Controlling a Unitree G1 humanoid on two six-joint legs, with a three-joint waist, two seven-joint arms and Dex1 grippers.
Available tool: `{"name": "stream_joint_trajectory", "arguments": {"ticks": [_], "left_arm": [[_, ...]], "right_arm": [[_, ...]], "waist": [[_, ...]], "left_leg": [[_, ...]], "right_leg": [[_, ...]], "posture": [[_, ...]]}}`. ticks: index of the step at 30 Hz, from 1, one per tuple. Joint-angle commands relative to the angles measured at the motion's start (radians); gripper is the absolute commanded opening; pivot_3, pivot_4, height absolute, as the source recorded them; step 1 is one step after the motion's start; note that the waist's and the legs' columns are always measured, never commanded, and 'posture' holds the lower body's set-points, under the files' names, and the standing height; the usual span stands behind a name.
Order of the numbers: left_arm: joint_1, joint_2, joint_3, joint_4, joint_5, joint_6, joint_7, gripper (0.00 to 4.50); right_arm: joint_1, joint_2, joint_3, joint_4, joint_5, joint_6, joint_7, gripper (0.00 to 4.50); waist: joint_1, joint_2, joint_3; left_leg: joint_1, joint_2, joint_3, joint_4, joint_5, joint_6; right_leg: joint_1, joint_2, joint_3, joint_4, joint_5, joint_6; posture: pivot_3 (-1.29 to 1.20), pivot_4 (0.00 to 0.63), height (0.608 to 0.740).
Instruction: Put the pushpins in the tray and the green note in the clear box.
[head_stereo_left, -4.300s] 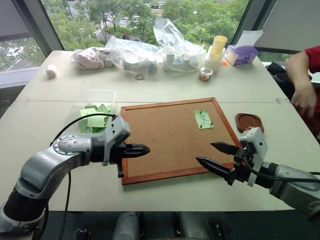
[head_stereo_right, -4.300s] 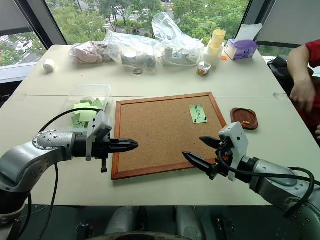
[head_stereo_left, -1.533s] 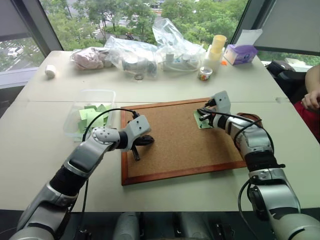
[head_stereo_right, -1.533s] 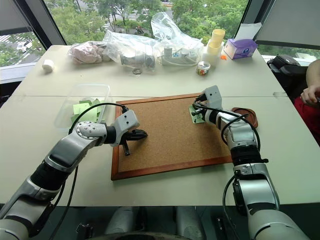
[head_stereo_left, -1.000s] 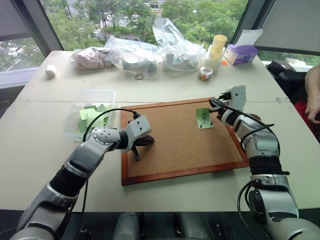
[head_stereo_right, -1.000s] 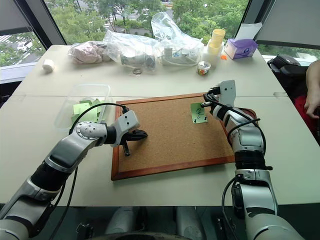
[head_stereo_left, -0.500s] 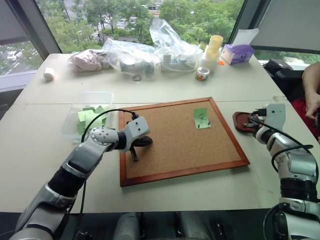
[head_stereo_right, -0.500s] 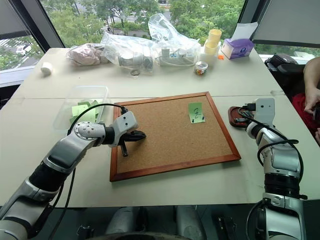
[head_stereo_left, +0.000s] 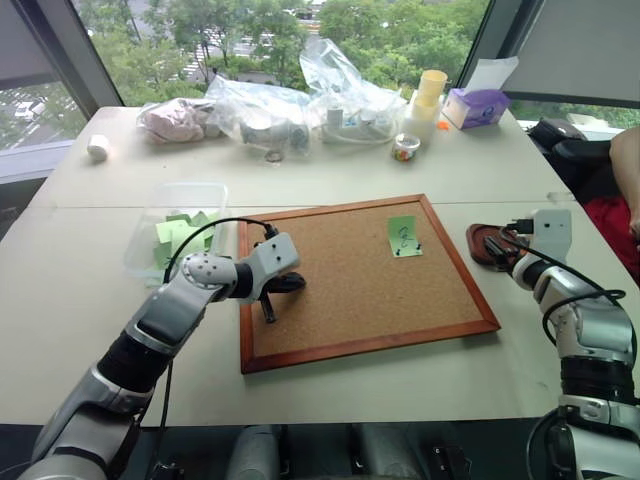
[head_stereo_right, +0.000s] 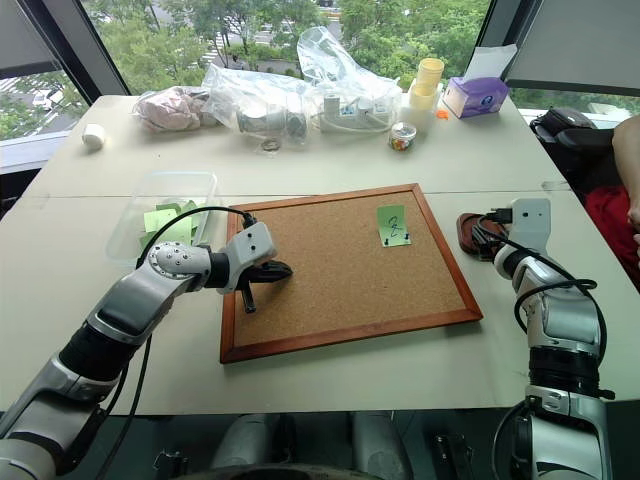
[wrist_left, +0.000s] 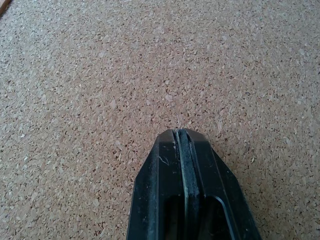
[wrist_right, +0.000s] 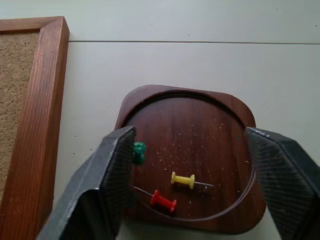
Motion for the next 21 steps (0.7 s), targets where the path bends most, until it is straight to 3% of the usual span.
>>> {"name": "stream_joint_trajectory", "arguments": {"ticks": [1, 5, 12, 16, 21], "left_arm": [[0.016, -0.005, -0.024, 0.007, 0.009, 0.010, -0.012, 0.00], [0.018, -0.007, -0.025, 0.006, 0.011, 0.010, -0.011, 0.00], [0.020, -0.008, -0.027, 0.006, 0.019, 0.006, -0.010, 0.00], [0.020, -0.008, -0.028, 0.007, 0.023, 0.002, -0.013, 0.00], [0.029, -0.002, -0.027, 0.004, 0.031, -0.003, -0.016, 0.00]], "right_arm": [[-0.018, -0.002, -0.035, -0.013, 0.012, -0.024, -0.003, 4.48], [-0.029, 0.011, -0.059, -0.017, 0.042, -0.023, 0.000, 4.48], [-0.116, 0.070, -0.244, 0.004, 0.209, 0.068, -0.078, 4.48], [-0.071, 0.035, -0.160, -0.043, 0.162, 0.040, -0.021, 4.48], [0.072, 0.002, 0.084, -0.274, 0.127, 0.016, 0.165, 4.48]], "waist": [[0.000, 0.000, 0.000], [0.000, 0.000, 0.000], [0.002, 0.001, -0.001], [0.003, 0.001, -0.001], [-0.003, 0.003, -0.002]], "left_leg": [[0.000, 0.000, 0.000, 0.000, 0.000, 0.000], [0.000, 0.000, 0.000, 0.000, 0.000, 0.000], [0.000, 0.000, 0.000, 0.000, 0.000, 0.000], [0.000, 0.000, 0.000, 0.000, 0.000, 0.000], [0.000, 0.000, -0.001, 0.000, 0.000, 0.000]], "right_leg": [[0.000, 0.000, 0.000, 0.000, 0.000, 0.000], [0.000, 0.000, 0.000, 0.000, 0.000, 0.000], [0.000, 0.000, 0.000, 0.000, 0.000, 0.000], [0.000, 0.000, 0.000, 0.000, 0.000, 0.000], [0.000, 0.000, 0.000, 0.000, 0.000, 0.000]], "posture": [[0.00, 0.150, 0.738], [0.00, 0.150, 0.738], [0.00, 0.150, 0.738], [0.00, 0.150, 0.738], [0.00, 0.150, 0.738]]}}
